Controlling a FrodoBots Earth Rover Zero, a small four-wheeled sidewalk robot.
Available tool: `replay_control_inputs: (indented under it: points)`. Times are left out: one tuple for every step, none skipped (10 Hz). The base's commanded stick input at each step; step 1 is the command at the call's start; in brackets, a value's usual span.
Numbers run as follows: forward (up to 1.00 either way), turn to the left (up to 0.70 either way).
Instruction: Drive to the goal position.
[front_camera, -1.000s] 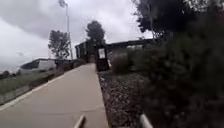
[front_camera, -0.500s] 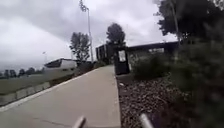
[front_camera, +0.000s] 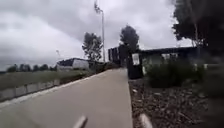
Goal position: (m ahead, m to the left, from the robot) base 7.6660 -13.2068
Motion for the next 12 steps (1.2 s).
replay_control_inputs:
  points:
    - [0.0,0.0]
    - [0.05,0.0]
    - [0.22,0.0]
    - [0.58,0.0]
    - [0.95,0.0]
    - [0.98,0.0]
    - [1.0,0.0]
    - [1.0,0.0]
    - [1.0,0.0]
    - [1.0,0.0]
    - [1.0,0.0]
    - [1.0,0.0]
